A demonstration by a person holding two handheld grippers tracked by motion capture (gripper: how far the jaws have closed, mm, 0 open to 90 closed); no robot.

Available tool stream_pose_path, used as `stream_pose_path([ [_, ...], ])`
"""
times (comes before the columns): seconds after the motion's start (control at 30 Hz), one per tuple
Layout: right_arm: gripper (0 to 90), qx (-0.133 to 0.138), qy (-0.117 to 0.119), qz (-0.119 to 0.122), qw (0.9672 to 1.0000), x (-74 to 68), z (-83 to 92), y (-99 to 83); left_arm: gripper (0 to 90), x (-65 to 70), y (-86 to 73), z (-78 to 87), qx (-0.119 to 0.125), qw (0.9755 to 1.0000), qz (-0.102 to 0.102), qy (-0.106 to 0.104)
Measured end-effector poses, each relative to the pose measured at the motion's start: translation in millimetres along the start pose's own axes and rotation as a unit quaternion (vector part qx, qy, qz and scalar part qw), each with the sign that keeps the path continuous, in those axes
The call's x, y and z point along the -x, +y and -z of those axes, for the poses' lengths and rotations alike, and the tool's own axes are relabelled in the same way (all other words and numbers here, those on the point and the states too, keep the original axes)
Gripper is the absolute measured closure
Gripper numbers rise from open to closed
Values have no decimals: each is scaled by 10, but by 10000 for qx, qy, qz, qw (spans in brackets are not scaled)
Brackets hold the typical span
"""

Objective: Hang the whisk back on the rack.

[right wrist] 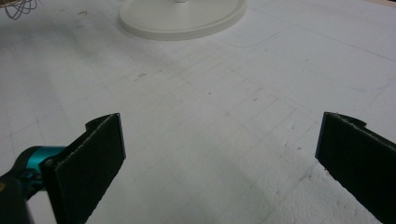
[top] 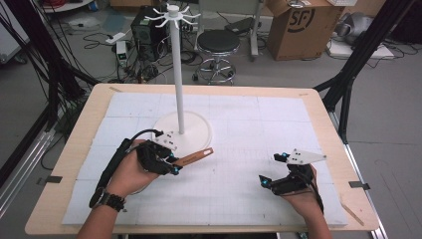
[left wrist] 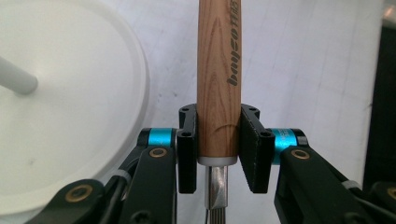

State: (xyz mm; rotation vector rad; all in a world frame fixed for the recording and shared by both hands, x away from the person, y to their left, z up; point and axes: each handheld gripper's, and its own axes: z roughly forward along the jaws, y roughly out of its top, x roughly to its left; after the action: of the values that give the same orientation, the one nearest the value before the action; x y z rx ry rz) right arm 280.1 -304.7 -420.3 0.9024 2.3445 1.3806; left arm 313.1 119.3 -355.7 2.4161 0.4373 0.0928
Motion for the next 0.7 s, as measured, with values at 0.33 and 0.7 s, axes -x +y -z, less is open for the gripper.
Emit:
stream_pose_path([
  [0.33,4,-9,4,9,10000,-6,-12,1,708,-21,47,242,683,9971,208,-257],
  [0.7,4,-17,0,30,10000,-4,-8,2,708,-101,236,617,1414,9889,152,-433],
])
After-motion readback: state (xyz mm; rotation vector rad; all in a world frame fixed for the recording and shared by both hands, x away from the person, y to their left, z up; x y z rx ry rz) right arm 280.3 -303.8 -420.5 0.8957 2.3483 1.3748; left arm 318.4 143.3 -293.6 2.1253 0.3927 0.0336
